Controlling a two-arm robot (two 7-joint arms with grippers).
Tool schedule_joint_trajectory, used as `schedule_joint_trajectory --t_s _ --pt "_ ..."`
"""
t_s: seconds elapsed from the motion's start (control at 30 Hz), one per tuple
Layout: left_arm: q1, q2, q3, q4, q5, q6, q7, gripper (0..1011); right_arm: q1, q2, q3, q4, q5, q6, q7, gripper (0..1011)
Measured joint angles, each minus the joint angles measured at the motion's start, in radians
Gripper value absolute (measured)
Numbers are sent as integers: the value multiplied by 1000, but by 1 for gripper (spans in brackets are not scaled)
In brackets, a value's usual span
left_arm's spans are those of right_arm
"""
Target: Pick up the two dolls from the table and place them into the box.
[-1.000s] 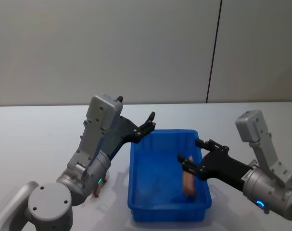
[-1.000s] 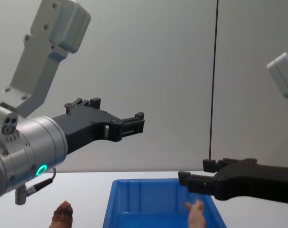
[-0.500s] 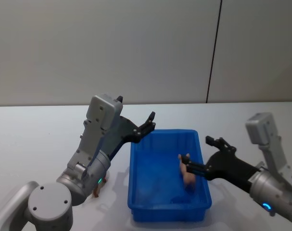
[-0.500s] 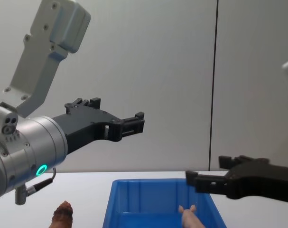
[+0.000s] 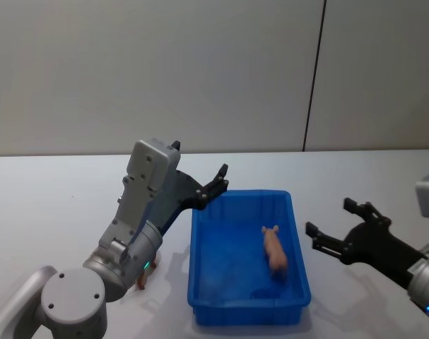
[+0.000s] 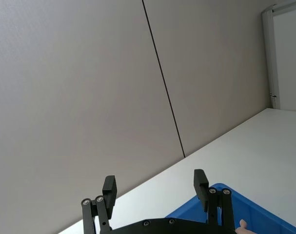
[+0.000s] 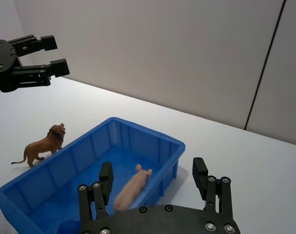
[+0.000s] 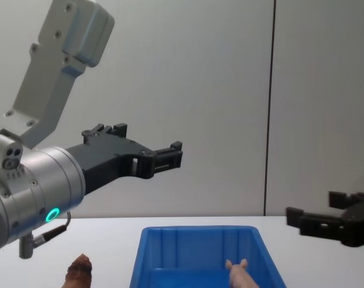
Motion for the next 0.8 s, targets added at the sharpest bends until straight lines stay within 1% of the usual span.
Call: schedule_joint_trajectory --t_s 0.13,0.43,0.6,0.73,0.77,0.8 --pt "0 0 0 0 0 0 0 1001 -18 21 12 -12 17 -9 -9 1001" --pt "6 5 -2 -6 0 5 2 1001 -38 43 25 -26 35 -20 -19 1001" --pt "28 26 -8 -31 -9 25 17 1001 -46 52 31 -31 41 -23 -23 1001" --pt "54 50 -16 -58 -23 45 38 1001 -49 56 33 -34 45 -25 -24 1001" --pt "54 50 -16 -58 -23 45 38 1001 -50 57 33 -34 45 -26 -25 1001" --pt "68 61 -18 -69 -30 54 47 1001 -51 58 34 -35 46 -26 -25 1001"
